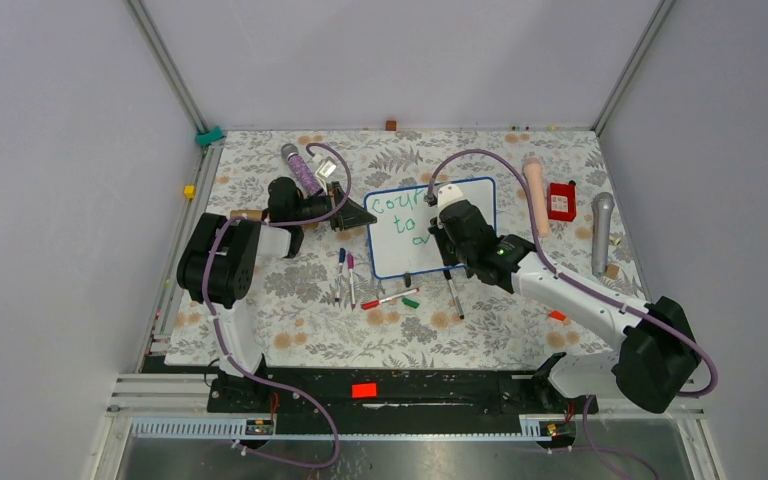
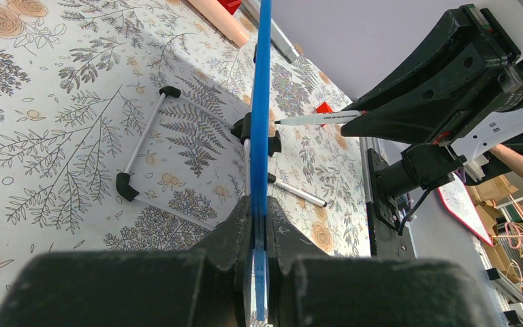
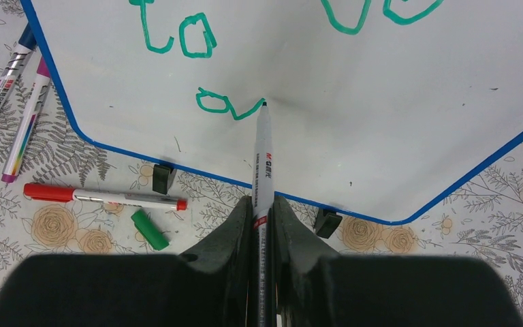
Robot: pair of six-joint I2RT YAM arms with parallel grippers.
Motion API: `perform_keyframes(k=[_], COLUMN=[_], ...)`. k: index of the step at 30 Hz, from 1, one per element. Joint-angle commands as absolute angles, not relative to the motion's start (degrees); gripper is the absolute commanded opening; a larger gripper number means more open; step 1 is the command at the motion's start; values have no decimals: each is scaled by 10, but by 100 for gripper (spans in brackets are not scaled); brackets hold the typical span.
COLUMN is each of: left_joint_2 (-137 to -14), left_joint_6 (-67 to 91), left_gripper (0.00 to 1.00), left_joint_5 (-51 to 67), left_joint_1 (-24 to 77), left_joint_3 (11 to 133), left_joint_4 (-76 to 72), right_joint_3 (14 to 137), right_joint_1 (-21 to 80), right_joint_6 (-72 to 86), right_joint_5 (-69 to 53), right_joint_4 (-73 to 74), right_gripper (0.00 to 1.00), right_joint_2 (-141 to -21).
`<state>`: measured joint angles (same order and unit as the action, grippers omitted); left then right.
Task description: Write a sentence on the whiteboard
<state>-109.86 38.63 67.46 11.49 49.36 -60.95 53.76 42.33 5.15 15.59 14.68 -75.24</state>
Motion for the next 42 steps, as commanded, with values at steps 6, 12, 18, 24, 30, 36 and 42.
perform_keyframes(k=[6,12,18,24,30,36,42], left_joint_2=[-1093,-1091,-1092,-1094,-1095,-1096,-1097], left_joint_6=[375,374,373,373,372,371,372], left_gripper=[0,0,0,0,0,0,0], left_joint_5=[706,707,710,714,716,717,718], left_joint_1=[127,127,125,126,126,126,126], left_joint_3=[496,494,496,501,499,498,500], left_joint_4=[-616,-617,-616,-615,-616,-616,-615], right_joint_3=[540,548,557,566,570,573,583], right_joint_1=[419,419,419,419,419,418,419], right_joint_6=[41,44,47,52,61,64,59], right_joint_5=[161,167,177,203,232,230,227], right_joint_4=[138,147,155,165,178,176,163], right_gripper=[0,0,0,0,0,0,0], right_joint_2=[-758,-770,-785,-794,-796,-794,-800])
